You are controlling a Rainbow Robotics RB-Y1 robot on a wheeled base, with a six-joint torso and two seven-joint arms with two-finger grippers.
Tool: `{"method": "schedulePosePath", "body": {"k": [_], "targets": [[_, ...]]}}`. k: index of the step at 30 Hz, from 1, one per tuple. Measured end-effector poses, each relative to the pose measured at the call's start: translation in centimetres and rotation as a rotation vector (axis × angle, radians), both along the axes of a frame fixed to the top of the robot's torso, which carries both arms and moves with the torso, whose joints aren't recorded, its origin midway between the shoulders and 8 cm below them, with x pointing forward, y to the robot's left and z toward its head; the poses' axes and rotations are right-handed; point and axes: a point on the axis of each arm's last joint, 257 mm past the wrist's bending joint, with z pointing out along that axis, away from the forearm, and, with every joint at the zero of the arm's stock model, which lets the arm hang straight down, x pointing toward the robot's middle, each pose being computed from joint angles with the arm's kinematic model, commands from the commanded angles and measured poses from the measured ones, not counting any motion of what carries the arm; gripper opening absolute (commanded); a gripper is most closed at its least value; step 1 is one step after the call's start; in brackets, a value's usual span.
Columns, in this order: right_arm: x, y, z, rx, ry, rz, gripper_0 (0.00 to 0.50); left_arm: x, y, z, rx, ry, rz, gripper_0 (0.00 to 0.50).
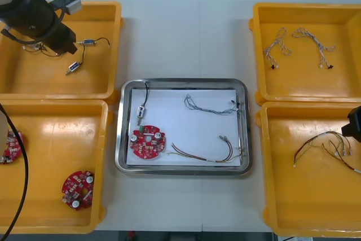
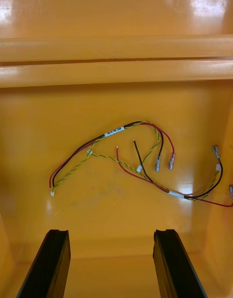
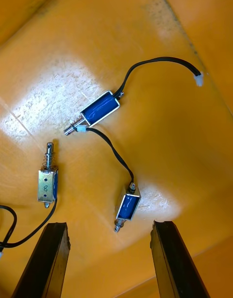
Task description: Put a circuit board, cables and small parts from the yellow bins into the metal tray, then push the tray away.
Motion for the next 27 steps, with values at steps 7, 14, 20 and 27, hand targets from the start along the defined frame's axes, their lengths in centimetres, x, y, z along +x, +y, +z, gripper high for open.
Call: {"method": "schedulePosePath", "body": {"k": [7, 14, 20, 27], "targets": [[0.0, 0.0, 0.0, 0.0, 0.0, 0.0, 0.5, -0.7, -0.5, -0.8, -0.01, -0.009, -0.028, 0.5], [0.0, 0.0, 0.0, 0.0, 0.0, 0.0, 0.5, -1.7, -0.7, -2.4, -0.026, -0.005, -0.05, 0.5], [0.0, 0.0, 0.0, 0.0, 0.0, 0.0, 0.5, -2.0, -0.6, -3.8, -0.046, -0.005, -0.049, 0.5], [0.0, 0.0, 0.0, 0.0, 0.0, 0.0, 0.5, -1.4, 0.0, -4.5, -0.046, -0.039, -0.035, 0.5]]}}
